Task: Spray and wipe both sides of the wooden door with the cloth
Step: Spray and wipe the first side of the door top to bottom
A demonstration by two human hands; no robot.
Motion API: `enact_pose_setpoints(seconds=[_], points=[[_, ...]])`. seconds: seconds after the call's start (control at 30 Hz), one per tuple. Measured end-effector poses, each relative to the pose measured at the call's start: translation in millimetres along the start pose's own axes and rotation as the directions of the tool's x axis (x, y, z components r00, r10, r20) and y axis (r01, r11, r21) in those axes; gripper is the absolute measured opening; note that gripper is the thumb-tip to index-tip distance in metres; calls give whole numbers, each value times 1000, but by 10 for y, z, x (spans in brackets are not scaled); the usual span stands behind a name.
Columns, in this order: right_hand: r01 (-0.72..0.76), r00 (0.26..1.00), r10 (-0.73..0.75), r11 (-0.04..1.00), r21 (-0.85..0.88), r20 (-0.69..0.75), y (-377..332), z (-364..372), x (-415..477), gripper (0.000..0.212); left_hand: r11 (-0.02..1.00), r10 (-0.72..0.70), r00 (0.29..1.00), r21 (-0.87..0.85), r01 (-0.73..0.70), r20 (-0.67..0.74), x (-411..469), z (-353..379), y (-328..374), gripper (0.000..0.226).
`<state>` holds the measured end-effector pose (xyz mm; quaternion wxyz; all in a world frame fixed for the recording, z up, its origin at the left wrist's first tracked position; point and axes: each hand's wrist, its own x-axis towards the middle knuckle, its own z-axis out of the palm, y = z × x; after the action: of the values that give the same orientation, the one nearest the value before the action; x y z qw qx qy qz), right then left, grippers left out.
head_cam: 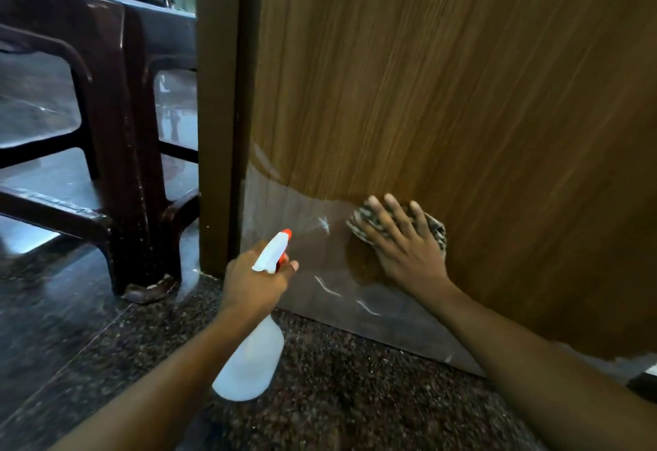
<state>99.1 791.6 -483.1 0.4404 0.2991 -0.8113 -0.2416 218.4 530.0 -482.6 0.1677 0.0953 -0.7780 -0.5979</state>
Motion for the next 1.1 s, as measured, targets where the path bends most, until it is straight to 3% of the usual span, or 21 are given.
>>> enact_pose_setpoints(seconds=[0.07, 0.13, 0.23, 0.3, 0.37, 0.47, 0.57, 0.73, 0.83, 0.93, 1.0, 1.1], points=[[37, 999, -35, 998, 50, -40, -375, 43, 436, 69, 1000, 6, 1000, -5, -6, -16, 108, -64, -102, 16], [190, 982, -190, 981, 28, 9, -710, 151, 663, 71, 1000, 14, 999, -5, -15, -52, 198, -112, -172, 13], [463, 879, -452, 885, -48, 154, -934, 368, 523, 80, 1000, 7, 996, -27, -10, -91, 286, -148, -225, 25], [528, 840, -522, 849, 2, 151, -828, 397, 364, 72, 999, -5, 995, -41, 1, -97, 303, -155, -238, 20], [512, 855, -510, 859, -4, 94, -587, 309, 341, 62, 998, -17, 994, -59, 10, -109, 314, -163, -270, 15], [275, 961, -275, 961, -35, -12, -361, 64, 755, 61, 998, 4, 993, -56, -11, -121, 318, -188, -312, 22], [141, 985, -140, 990, 5, -96, -609, -61, 1404, 62, 1000, -8, 989, -24, 5, -150, 306, -184, -333, 19], [312, 948, -315, 949, -43, -56, -1412, 251, 1664, 69, 1000, -18, 985, -8, 17, -170, 303, -273, -384, 15], [491, 870, -487, 869, -62, 76, -1730, 536, 1225, 82, 1000, -11, 983, -3, 10, -185, 317, -388, -478, 13], [621, 769, -605, 784, -17, 205, -1712, 723, 518, 73, 999, -38, 986, 4, 39, -159, 273, -399, -530, 16], [611, 767, -592, 792, 2, 248, -1524, 761, 111, 71, 998, -53, 984, 26, 58, -168, 242, -400, -568, 13], [516, 842, -490, 853, -73, 223, -1093, 678, -141, 66, 996, -68, 985, 48, 76, -160, 164, -351, -621, 14]])
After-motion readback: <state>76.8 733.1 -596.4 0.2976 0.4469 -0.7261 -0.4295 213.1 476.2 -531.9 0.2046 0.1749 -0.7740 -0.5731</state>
